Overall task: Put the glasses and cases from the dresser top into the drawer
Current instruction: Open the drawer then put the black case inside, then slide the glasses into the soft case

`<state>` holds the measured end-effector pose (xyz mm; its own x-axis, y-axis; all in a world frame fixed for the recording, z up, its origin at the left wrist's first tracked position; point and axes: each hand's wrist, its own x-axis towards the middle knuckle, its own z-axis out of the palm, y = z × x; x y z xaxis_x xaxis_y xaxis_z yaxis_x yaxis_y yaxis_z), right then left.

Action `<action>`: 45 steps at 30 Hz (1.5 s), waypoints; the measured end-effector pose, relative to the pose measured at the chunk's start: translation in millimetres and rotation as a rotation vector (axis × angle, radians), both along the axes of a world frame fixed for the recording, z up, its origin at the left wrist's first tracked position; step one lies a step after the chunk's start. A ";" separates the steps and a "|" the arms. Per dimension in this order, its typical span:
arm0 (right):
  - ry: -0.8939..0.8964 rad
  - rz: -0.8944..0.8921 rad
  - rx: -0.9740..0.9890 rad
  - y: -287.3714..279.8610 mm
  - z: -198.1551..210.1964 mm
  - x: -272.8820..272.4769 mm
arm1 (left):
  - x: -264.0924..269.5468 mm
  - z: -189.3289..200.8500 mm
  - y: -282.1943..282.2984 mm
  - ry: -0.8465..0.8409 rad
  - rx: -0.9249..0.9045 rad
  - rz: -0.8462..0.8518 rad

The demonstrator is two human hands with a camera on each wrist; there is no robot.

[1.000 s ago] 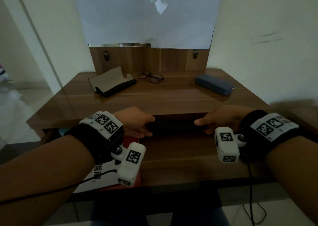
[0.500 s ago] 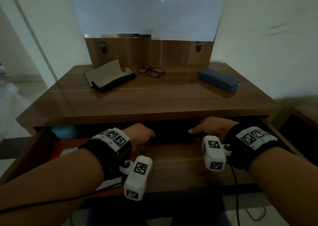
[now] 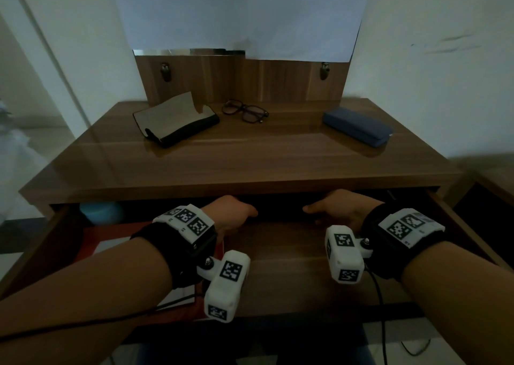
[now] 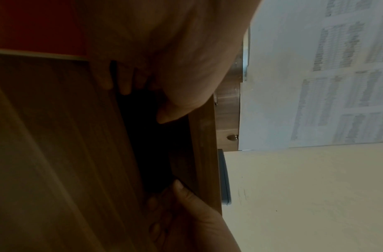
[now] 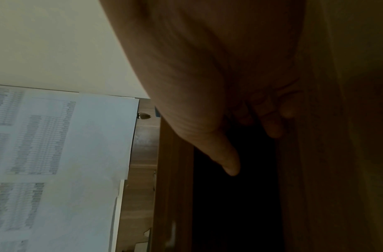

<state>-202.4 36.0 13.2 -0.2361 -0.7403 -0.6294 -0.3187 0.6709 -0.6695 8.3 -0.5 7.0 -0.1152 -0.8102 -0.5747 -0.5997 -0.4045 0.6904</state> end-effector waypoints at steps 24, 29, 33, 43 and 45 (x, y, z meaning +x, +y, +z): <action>-0.064 0.153 -0.196 10.5 69.4 40.6 | 7.5 71.5 15.5 0.163 -0.111 -0.134; -0.136 0.129 -0.307 -12.7 83.9 48.7 | 15.9 84.1 -2.5 0.256 -0.228 -0.091; -0.170 0.096 -0.366 -37.2 91.6 56.5 | 21.6 93.7 -24.0 0.259 -0.335 -0.072; -0.167 -0.071 -0.443 -96.2 104.3 62.8 | 41.8 108.5 -99.5 0.129 -0.502 0.017; -0.141 -0.097 -0.462 -109.5 102.9 63.3 | 46.7 110.7 -115.1 0.113 -0.554 0.064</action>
<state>-139.1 -73.5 116.1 -0.2539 -0.9283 -0.2716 -0.1544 0.3161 -0.9361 55.0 -115.6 117.6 -0.0917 -0.9946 -0.0485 -0.4963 0.0035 0.8681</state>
